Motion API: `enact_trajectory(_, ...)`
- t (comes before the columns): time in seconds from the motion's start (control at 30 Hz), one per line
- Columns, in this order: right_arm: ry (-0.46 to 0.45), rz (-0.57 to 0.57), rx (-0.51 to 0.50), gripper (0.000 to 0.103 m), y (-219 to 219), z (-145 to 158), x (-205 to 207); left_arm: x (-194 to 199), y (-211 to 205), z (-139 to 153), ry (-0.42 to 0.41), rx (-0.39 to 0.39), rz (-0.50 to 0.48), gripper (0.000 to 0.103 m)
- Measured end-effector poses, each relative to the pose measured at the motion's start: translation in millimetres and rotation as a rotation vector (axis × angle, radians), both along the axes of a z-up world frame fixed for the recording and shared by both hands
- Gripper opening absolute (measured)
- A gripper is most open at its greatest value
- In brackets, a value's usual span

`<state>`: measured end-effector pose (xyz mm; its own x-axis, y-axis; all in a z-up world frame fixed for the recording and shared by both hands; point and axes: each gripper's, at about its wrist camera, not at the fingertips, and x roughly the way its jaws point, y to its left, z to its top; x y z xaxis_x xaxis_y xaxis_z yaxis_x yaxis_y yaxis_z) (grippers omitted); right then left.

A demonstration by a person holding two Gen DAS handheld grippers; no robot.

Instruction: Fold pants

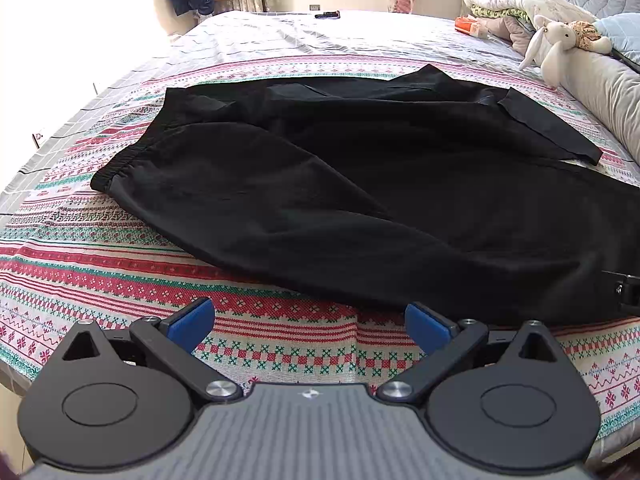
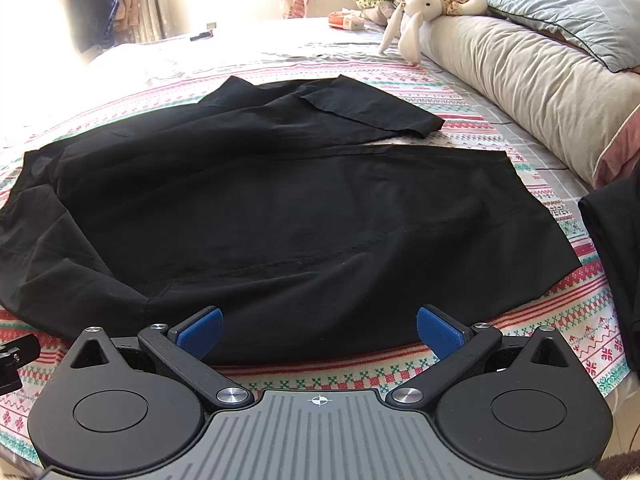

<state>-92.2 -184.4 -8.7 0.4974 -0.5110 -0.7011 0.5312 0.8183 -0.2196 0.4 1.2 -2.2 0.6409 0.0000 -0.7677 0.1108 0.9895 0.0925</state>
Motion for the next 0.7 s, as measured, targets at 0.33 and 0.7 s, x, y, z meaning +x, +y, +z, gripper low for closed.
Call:
enact_trajectory(0.33,0.001,-0.001,0.001,0.103,-0.7,-0.1,0.1,-1.2,-1.0,-1.2,0.0,0.001,0.0,0.103)
enact_trajectory(0.7,0.002,-0.001,0.001,0.103,-1.2,0.3,-0.2,-1.3,-1.7,-2.0,-0.001,0.002,0.0,0.103)
